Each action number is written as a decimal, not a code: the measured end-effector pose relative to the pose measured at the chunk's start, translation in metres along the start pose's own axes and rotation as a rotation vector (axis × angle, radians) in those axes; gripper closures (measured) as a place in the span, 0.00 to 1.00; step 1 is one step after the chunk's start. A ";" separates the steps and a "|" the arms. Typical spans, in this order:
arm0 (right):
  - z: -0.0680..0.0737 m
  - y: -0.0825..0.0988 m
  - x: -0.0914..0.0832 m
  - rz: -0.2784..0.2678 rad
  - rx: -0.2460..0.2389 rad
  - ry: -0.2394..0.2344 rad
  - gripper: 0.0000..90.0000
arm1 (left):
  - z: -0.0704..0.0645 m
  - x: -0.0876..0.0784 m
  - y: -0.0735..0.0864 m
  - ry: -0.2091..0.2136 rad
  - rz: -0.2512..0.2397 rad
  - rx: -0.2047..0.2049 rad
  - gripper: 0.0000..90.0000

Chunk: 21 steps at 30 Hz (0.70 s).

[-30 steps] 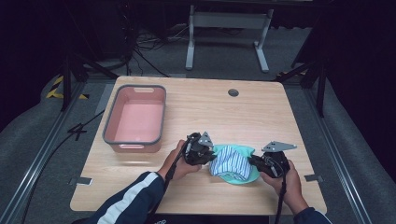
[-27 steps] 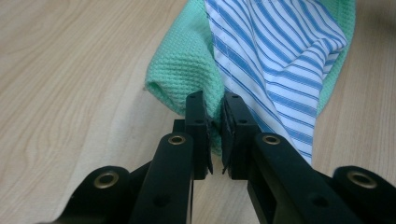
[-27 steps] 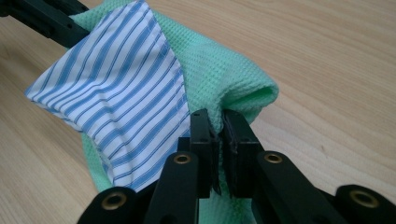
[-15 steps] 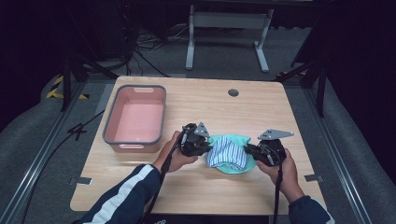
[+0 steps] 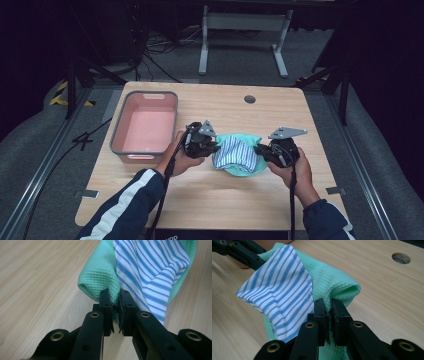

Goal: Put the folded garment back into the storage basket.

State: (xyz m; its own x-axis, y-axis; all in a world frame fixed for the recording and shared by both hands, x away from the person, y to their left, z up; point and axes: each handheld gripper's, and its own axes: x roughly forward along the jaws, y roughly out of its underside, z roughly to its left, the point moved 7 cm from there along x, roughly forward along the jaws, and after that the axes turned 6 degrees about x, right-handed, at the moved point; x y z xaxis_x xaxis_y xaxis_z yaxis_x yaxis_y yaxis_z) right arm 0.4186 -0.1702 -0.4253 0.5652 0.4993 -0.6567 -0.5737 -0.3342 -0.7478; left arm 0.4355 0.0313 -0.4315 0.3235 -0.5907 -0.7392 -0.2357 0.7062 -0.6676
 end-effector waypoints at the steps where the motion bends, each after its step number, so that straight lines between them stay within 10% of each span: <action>1: 0.002 -0.006 0.001 -0.005 -0.011 -0.001 0.93 | 0.002 -0.003 0.000 0.000 -0.003 0.003 0.92; 21: 0.036 -0.064 0.019 -0.043 -0.090 -0.035 0.93 | 0.039 -0.050 0.013 -0.095 -0.017 -0.045 0.92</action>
State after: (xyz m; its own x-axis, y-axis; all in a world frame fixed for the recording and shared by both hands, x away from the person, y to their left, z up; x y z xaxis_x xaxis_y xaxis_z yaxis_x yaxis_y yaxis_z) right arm 0.4448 -0.1103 -0.3859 0.5664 0.5413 -0.6214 -0.4928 -0.3819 -0.7818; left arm 0.4519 0.0852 -0.3999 0.4132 -0.5614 -0.7170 -0.2692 0.6769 -0.6851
